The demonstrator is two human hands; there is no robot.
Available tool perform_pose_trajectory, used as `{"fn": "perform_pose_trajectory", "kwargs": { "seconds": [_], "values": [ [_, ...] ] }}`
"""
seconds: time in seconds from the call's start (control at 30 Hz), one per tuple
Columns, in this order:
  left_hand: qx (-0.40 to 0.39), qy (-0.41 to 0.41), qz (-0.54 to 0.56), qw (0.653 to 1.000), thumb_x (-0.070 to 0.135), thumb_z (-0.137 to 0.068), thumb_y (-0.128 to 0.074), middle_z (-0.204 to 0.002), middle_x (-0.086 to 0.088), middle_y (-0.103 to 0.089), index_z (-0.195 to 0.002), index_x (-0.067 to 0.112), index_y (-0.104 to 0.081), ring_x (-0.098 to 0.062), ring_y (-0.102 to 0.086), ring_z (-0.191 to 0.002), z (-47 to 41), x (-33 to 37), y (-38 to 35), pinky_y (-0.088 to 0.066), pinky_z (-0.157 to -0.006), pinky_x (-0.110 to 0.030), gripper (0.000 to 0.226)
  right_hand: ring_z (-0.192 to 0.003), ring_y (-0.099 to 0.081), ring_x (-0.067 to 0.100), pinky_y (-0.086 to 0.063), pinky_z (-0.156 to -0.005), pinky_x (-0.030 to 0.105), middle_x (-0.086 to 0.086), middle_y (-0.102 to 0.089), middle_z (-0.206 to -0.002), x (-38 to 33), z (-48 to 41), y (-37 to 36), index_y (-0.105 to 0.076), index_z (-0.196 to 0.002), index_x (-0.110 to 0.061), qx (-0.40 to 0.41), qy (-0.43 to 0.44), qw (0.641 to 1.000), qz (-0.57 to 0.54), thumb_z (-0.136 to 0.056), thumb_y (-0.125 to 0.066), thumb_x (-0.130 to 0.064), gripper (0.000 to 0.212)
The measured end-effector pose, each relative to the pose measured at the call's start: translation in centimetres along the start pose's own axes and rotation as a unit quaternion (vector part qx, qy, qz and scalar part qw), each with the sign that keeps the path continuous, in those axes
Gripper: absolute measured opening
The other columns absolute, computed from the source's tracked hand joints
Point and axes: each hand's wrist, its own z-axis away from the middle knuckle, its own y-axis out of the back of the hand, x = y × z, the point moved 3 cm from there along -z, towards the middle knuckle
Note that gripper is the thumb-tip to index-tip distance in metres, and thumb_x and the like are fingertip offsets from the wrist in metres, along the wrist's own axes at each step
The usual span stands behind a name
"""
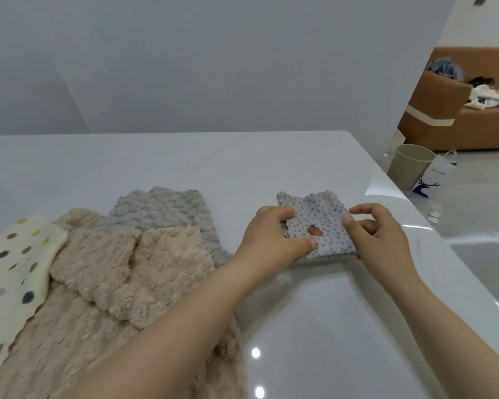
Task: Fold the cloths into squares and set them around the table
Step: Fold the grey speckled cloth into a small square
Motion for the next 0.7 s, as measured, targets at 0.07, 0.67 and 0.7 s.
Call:
{"fn": "perform_pose_trajectory", "kwargs": {
  "seconds": [0.07, 0.67, 0.7],
  "values": [
    [-0.014, 0.001, 0.004, 1.0, 0.035, -0.076, -0.075, -0.137, 0.003, -0.042, -0.136, 0.019, -0.047, -0.022, -0.057, -0.114, -1.2, 0.3, -1.0, -0.047, -0.099, -0.036, 0.068, -0.063, -0.057, 0.018, -0.042, -0.062, 0.03, 0.004, -0.064, -0.068, 0.6, -1.0, 0.7, -0.057, -0.103, -0.023, 0.011, -0.004, 1.0, 0.003, -0.092, -0.06, -0.029, 0.013],
    [-0.067, -0.005, -0.043, 0.997, 0.032, -0.08, -0.07, -0.139, 0.005, -0.039, -0.141, 0.02, -0.04, -0.01, -0.044, -0.122, -5.6, 0.3, -5.4, -0.034, -0.094, -0.019, 0.068, -0.076, -0.061, 0.016, -0.044, -0.061, 0.025, -0.001, -0.065, -0.083, 4.0, -3.9, 2.9, -0.058, -0.096, -0.025, 0.085, 0.017, 0.995, 0.056, -0.093, -0.057, -0.025, 0.003],
    [-0.068, -0.003, -0.044, 0.997, 0.033, -0.08, -0.07, -0.139, 0.005, -0.038, -0.141, 0.02, -0.04, -0.01, -0.045, -0.121, -5.8, 0.3, -5.5, -0.035, -0.095, -0.02, 0.069, -0.076, -0.06, 0.013, -0.043, -0.061, 0.022, -0.002, -0.065, -0.083, 3.9, -3.9, 2.9, -0.058, -0.096, -0.024, 0.091, 0.018, 0.994, 0.06, -0.093, -0.057, -0.024, 0.003]
  ]
}}
